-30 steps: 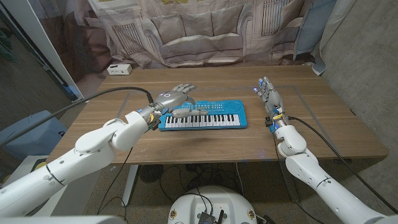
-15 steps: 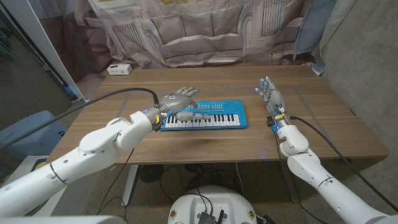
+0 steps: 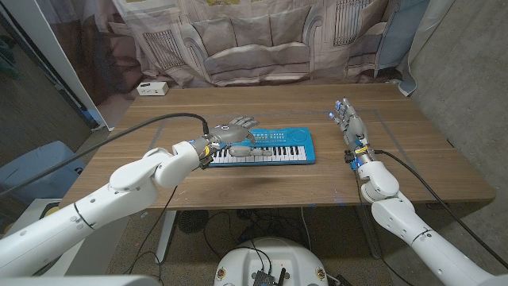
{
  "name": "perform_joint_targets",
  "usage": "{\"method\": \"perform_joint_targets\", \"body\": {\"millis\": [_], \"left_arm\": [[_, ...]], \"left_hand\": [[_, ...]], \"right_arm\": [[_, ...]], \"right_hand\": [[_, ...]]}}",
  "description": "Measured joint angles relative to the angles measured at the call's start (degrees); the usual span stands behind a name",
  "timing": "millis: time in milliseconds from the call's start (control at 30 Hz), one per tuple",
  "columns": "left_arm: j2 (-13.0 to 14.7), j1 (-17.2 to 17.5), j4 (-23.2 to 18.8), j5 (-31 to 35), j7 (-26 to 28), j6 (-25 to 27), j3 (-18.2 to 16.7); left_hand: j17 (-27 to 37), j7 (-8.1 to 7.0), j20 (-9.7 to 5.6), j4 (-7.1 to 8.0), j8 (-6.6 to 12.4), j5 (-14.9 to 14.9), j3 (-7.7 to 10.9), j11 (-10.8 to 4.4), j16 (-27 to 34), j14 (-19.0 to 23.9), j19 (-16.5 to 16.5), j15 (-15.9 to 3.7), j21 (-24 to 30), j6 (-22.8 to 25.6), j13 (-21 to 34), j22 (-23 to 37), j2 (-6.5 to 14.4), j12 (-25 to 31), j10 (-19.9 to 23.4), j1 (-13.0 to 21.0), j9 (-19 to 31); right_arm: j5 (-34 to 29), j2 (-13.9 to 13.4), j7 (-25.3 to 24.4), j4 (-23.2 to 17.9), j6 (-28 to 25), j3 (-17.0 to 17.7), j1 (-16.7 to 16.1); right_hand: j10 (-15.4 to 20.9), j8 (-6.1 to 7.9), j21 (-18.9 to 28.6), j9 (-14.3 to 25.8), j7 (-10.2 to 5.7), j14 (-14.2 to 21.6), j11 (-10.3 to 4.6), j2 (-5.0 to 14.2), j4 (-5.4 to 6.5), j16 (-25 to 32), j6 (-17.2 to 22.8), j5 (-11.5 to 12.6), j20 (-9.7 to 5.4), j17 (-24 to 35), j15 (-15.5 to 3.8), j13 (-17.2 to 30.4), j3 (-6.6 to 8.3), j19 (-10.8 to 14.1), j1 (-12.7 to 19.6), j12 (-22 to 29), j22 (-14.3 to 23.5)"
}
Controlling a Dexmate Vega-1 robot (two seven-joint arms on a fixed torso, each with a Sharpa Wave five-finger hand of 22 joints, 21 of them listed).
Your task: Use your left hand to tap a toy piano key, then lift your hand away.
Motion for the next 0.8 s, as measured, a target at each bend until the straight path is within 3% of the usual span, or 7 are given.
{"method": "perform_joint_targets", "body": {"millis": [467,800], "left_arm": [[-0.46,-1.96,0.32,0.04,-1.82,0.25,2.63],[-0.94,-2.98,0.67,2.89,-4.11,1.88,4.24]], "left_hand": [[0.0,0.23,0.19,0.01,-0.21,0.22,-0.01,0.2,0.0,-1.33,-0.19,-0.14,0.0,-0.85,0.0,0.29,0.3,0.0,-1.23,-0.3,0.0],[0.0,-0.93,0.19,0.17,-0.43,0.44,-0.17,-0.14,0.0,-1.62,-0.19,-0.42,0.01,-1.93,0.01,0.29,0.68,0.0,-1.57,-0.68,-0.01]], "right_arm": [[0.06,-0.16,-0.28,-0.68,-0.05,0.27,-0.47],[0.06,0.02,-0.43,-0.72,0.35,0.54,-1.01]], "right_hand": [[0.0,0.0,-0.43,0.0,0.0,0.0,0.0,0.0,0.0,0.0,0.0,0.0,0.0,0.0,0.0,0.0,0.0,0.0,0.0,0.0,0.0],[0.0,0.0,-0.43,0.0,0.0,0.0,0.0,0.0,-0.24,0.0,0.0,0.0,0.2,0.01,0.0,0.0,-0.24,0.2,0.0,0.0,0.0]]}}
